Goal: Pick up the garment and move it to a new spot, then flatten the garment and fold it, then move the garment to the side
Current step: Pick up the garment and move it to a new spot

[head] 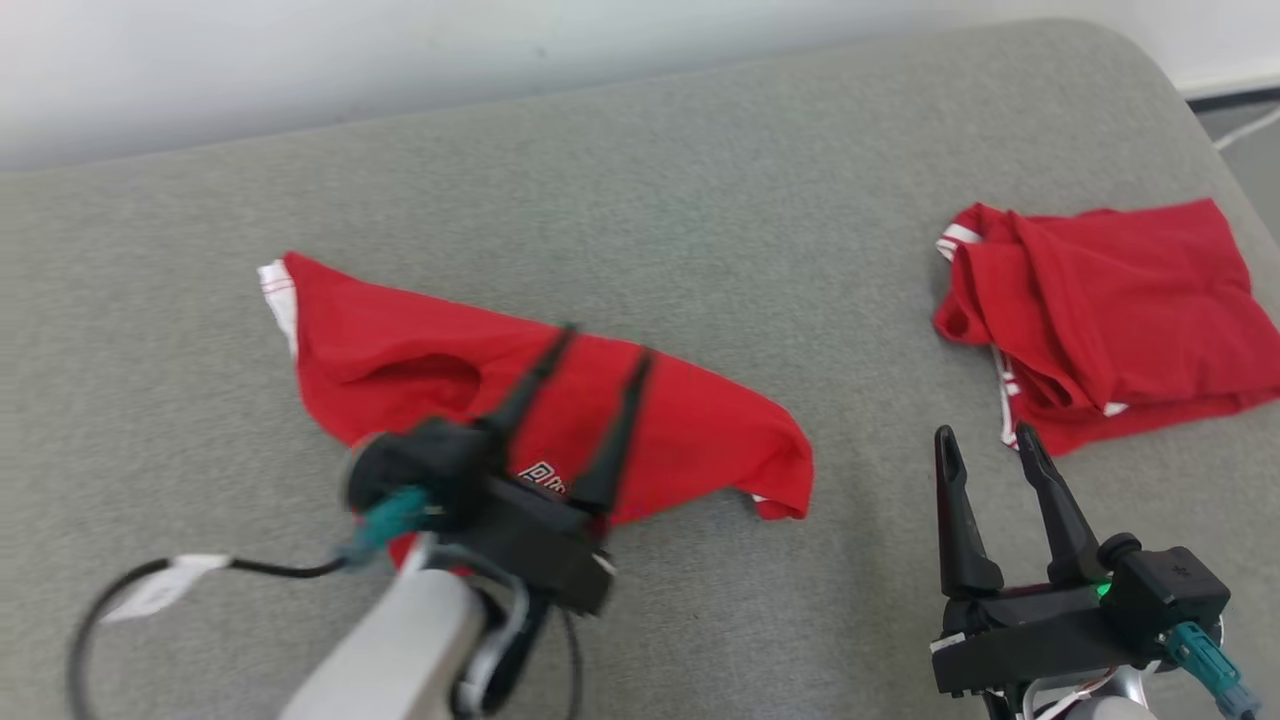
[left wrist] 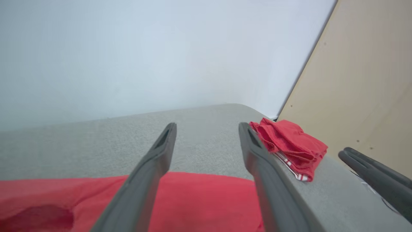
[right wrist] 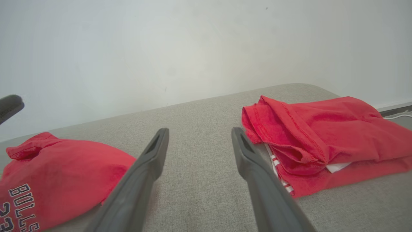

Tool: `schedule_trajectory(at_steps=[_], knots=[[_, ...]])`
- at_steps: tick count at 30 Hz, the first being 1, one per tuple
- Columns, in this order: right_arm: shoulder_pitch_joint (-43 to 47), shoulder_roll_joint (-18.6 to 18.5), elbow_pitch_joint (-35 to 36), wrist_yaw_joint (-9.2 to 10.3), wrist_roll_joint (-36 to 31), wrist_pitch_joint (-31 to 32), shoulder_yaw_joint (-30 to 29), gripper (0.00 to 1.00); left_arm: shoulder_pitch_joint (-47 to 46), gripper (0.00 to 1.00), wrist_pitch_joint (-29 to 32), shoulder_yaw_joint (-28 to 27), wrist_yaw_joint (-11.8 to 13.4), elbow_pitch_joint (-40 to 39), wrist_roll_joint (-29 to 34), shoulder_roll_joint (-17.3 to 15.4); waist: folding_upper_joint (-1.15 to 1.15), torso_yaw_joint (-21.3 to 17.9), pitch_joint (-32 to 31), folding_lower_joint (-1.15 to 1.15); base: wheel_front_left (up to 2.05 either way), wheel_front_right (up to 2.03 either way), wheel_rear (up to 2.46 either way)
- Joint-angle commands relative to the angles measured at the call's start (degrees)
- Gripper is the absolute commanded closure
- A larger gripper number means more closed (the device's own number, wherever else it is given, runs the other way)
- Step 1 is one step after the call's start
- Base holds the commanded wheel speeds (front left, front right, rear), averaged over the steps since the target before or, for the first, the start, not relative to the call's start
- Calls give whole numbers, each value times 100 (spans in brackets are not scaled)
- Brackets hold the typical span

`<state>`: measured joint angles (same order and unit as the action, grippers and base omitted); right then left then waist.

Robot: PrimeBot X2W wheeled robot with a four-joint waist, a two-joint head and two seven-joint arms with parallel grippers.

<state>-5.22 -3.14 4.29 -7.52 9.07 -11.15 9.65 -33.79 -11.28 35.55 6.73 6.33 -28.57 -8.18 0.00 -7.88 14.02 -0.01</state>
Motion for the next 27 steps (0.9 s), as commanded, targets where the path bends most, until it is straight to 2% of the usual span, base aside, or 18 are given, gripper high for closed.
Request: schedule_trajectory(at_steps=[1,8,10,16,20,27], knots=[[31,-27,30,6,-23,10,-4,0,123,0,-93,-144,72,-79,-19,-95,0,223,-166,1,0,0,0],[-49,-133,68,6,-61,72,74,0,517,0,-369,-1318,504,-489,-152,-458,0,437,-245,1,0,0,0],[-72,-185,71,6,-65,88,115,0,738,0,-390,-1951,599,-782,-15,-474,0,502,-286,1,0,0,0],[-89,-306,-1,6,-111,98,306,0,1391,0,-395,-2993,374,-1292,502,-461,0,562,-394,1,0,0,0],[-28,-355,-41,6,-133,105,375,0,1749,0,-396,-3344,214,-1533,862,-414,0,607,-484,1,0,0,0],[191,-435,-122,6,-170,157,450,0,2636,0,-397,-3439,-47,-1502,1475,-293,0,714,-795,1,0,0,0]])
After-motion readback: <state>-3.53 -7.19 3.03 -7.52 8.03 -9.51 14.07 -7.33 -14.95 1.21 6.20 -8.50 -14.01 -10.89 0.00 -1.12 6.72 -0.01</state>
